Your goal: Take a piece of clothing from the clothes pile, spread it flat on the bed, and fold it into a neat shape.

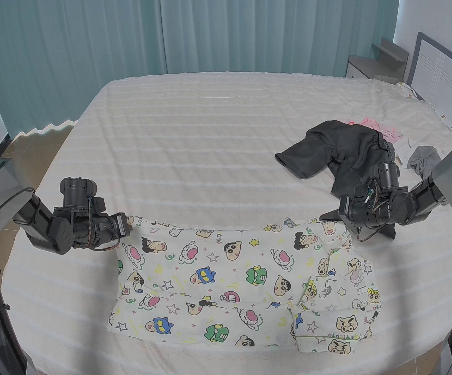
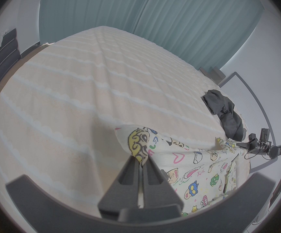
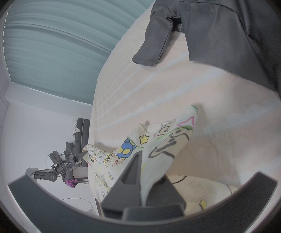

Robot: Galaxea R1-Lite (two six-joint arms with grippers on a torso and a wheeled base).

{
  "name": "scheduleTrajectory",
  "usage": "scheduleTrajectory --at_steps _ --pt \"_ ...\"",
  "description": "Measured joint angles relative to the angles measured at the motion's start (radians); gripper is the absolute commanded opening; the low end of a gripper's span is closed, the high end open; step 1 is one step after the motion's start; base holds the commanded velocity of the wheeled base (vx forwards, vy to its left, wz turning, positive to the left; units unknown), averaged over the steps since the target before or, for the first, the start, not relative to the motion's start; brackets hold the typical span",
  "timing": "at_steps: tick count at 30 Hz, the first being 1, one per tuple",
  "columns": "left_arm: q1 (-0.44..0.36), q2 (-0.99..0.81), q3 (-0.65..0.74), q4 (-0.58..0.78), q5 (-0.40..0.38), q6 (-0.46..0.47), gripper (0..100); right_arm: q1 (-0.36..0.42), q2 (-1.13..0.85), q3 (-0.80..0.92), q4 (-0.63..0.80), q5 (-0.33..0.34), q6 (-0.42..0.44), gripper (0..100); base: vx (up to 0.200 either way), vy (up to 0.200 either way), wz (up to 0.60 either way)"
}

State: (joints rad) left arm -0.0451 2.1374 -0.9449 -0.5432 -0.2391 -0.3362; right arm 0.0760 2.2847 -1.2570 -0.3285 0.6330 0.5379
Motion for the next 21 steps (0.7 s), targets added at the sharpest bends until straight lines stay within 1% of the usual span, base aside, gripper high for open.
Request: scheduleTrajectory --at_steps 5,11,16,21 --pt "0.0 -0.027 0.041 -0.002 -0.005 0.003 0 -0.009 -0.041 0.064 -0.001 0.026 -0.019 0 0.0 0.0 0.0" --pt "0.0 -0.054 0.093 -0.022 -0.008 0.003 0 -0.013 -0.081 0.151 -0.015 0.038 -0.079 0 0.0 0.0 0.0" --pt "0.0 -0.067 0.158 -0.095 -0.008 0.003 0 -0.019 -0.109 0.24 -0.053 0.051 -0.131 0 0.0 0.0 0.0" --pt "0.0 -0.073 0.24 -0.17 -0.008 0.003 0 -0.028 -0.13 0.327 -0.102 0.059 -0.162 0 0.0 0.0 0.0"
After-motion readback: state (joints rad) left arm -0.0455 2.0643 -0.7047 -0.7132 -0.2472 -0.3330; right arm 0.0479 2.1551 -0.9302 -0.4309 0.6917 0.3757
